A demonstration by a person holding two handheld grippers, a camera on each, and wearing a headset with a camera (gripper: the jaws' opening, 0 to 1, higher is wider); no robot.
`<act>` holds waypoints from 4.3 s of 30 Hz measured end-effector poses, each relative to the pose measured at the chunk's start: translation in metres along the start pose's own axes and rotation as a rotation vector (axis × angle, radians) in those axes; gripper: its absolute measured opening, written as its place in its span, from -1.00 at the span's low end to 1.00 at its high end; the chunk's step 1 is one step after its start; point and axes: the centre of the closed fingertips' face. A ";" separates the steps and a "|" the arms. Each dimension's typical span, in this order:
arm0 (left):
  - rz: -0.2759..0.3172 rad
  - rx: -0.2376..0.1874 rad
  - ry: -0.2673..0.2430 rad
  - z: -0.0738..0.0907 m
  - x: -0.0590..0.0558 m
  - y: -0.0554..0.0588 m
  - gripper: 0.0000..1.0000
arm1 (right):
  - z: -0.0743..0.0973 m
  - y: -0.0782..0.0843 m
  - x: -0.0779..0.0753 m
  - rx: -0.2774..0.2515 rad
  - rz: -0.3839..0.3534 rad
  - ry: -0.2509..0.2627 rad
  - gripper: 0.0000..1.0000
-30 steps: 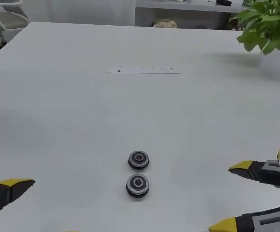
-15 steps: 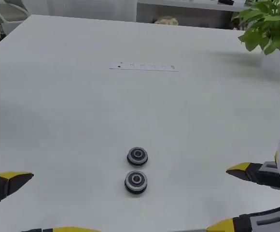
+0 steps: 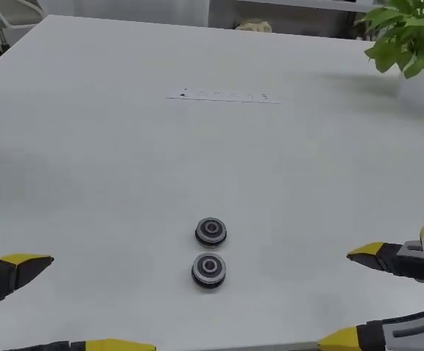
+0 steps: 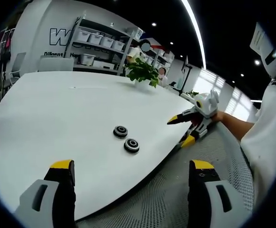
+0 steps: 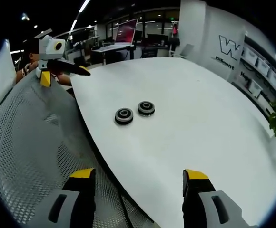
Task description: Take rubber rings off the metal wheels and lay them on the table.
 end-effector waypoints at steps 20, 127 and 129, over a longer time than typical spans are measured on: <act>-0.053 -0.062 -0.052 0.004 0.007 -0.021 0.78 | 0.007 -0.022 -0.018 -0.110 0.005 0.086 0.52; -0.465 0.161 0.381 -0.146 -0.013 0.024 -0.64 | -0.118 -0.051 0.029 -0.107 0.105 -0.262 -0.49; -0.476 0.179 0.377 -0.148 -0.012 0.030 -0.64 | -0.119 -0.051 0.030 -0.105 0.110 -0.260 -0.48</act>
Point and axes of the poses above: the centre of the closed fingertips' face, and the gripper's own axes: z roughly backward along the fingers, x roughly to its left, y roughly out of its underside, and after that the axes turned 8 degrees about -x, right-handed
